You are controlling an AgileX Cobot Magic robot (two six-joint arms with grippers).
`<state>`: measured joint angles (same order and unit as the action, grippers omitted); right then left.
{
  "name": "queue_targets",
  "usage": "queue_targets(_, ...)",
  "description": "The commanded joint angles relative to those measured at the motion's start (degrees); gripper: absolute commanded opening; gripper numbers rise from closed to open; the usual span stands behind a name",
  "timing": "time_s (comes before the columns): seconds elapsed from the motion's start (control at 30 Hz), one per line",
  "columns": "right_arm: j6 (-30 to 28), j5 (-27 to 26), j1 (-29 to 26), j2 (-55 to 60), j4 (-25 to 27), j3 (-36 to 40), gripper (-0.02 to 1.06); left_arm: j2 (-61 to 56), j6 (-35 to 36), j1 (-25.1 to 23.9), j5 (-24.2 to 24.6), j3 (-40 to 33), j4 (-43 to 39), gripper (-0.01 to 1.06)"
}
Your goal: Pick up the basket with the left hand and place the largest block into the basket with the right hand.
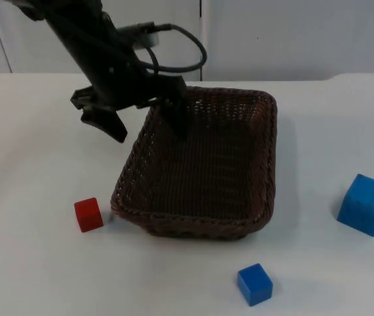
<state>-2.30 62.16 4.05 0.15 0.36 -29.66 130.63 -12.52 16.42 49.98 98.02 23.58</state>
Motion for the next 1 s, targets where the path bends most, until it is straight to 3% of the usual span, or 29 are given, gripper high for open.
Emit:
queue_targets(0.0,0.2,-0.4,-0.4,-0.2,0.0,0.1,1.05,2.5,0.8,0.3,0.9,2.0,-0.2,1.05)
queue_targets(0.23,0.2,-0.4,-0.4,-0.2,0.0,0.1,1.05,7.0,0.8,0.3,4.3,6.1,0.4,1.05)
queue_targets(0.7,0.2,-0.4,-0.4,-0.2,0.0,0.1,1.05,8.3,0.8,0.2,4.3,6.4,1.3,1.03)
queue_targets(0.77,0.2,-0.4,-0.4,-0.2,0.0,0.1,1.05,8.3,0.8,0.2,4.8,6.4,1.3,0.96)
queue_targets(0.87,0.2,-0.4,-0.4,-0.2,0.0,0.1,1.05,8.3,0.8,0.2,5.7,6.4,1.5,0.77)
queue_targets(0.9,0.2,-0.4,-0.4,-0.2,0.0,0.1,1.05,8.3,0.8,0.2,5.7,6.4,1.5,0.77)
queue_targets(0.97,0.2,-0.4,-0.4,-0.2,0.0,0.1,1.05,8.1,0.8,0.2,6.1,6.4,1.9,0.63)
